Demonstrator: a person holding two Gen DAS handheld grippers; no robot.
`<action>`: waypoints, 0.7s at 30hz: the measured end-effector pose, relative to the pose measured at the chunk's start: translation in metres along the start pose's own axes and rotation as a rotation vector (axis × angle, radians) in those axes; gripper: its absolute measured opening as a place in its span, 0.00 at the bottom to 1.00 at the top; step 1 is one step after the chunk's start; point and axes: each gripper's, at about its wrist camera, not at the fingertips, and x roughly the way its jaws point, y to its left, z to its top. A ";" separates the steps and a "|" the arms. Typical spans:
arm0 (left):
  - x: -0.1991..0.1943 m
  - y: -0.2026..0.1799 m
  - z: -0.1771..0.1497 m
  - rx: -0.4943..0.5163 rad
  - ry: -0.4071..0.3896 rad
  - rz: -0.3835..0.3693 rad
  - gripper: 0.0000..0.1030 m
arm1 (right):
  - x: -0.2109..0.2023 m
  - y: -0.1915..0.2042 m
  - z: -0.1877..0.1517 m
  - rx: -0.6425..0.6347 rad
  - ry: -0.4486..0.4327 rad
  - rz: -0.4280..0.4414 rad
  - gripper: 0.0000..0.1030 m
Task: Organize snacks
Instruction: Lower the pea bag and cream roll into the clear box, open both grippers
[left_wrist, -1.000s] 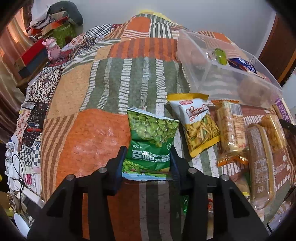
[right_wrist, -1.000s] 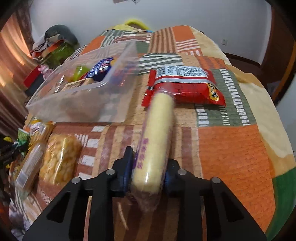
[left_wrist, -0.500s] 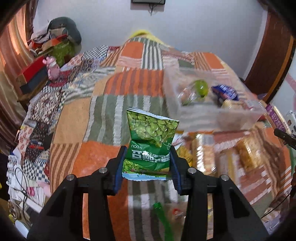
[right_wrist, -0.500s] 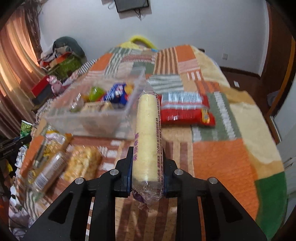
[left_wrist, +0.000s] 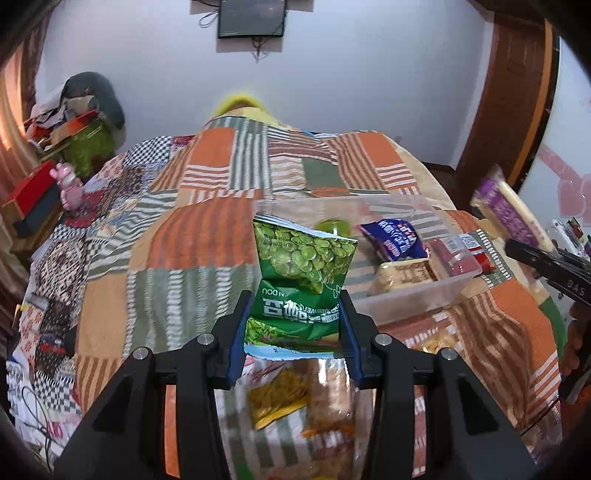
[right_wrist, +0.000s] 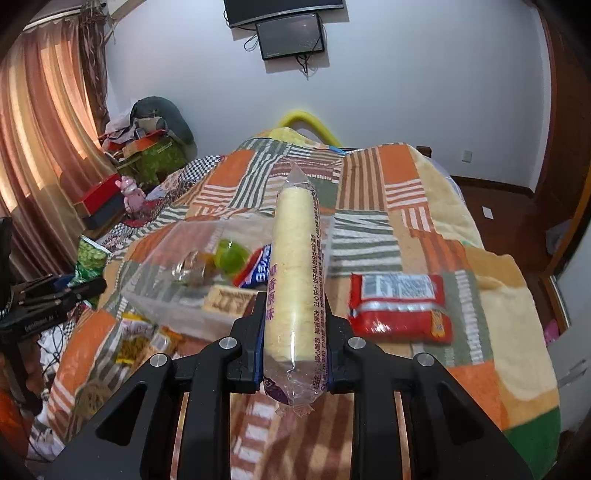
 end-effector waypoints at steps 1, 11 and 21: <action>0.005 -0.004 0.003 0.009 0.003 -0.004 0.42 | 0.006 0.001 0.002 0.001 0.002 0.001 0.21; 0.057 -0.014 0.017 0.041 0.077 -0.027 0.42 | 0.053 0.009 0.010 0.004 0.056 -0.012 0.20; 0.081 -0.020 0.021 0.067 0.084 -0.005 0.44 | 0.071 0.015 0.008 -0.026 0.099 -0.013 0.21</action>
